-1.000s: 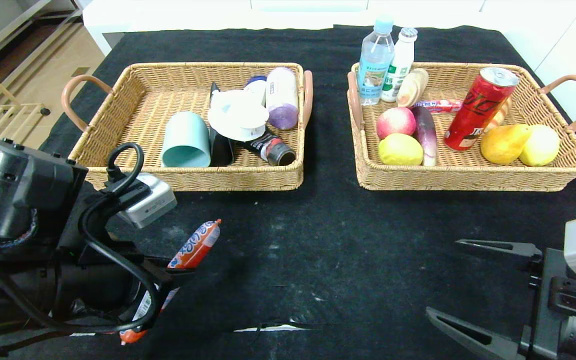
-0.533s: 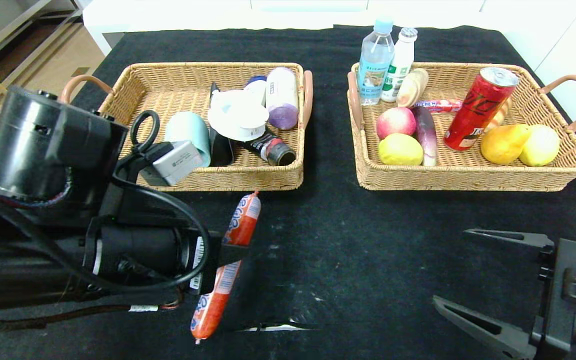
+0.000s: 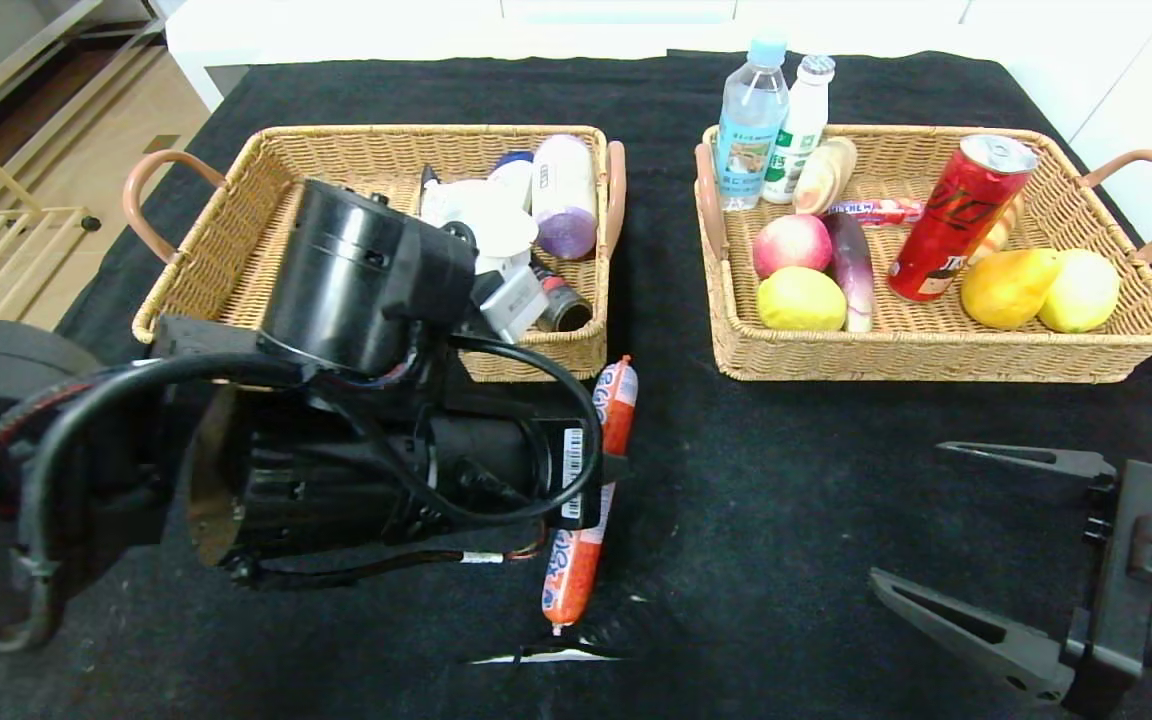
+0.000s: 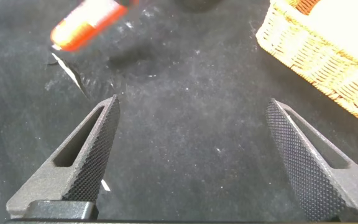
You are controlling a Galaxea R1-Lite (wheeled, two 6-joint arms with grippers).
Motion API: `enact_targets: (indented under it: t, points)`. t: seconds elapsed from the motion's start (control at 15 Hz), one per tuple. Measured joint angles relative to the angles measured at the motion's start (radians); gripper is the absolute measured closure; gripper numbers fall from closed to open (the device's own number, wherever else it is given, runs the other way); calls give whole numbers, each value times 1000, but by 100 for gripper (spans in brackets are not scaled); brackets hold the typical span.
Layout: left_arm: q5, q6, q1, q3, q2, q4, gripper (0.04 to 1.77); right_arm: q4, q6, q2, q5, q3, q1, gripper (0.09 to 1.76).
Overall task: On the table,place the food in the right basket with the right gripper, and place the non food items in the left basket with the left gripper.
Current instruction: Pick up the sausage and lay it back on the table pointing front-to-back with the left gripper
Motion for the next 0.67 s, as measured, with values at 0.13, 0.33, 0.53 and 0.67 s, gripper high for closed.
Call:
enact_targets:
  t: [0.13, 0.33, 0.53, 0.67]
  points:
    - [2, -21, -8, -43, 59, -5, 136, 0, 0, 1, 0, 0, 0, 14]
    - [27, -31, -22, -110, 141, -6, 136, 0, -1, 7, 0, 0, 1, 14]
    - [36, -34, -32, -132, 198, -6, 136, 0, -2, 13, 0, 2, 2, 14]
    - [38, -36, -34, -135, 222, -6, 136, 0, -4, 18, 0, 6, 6, 14]
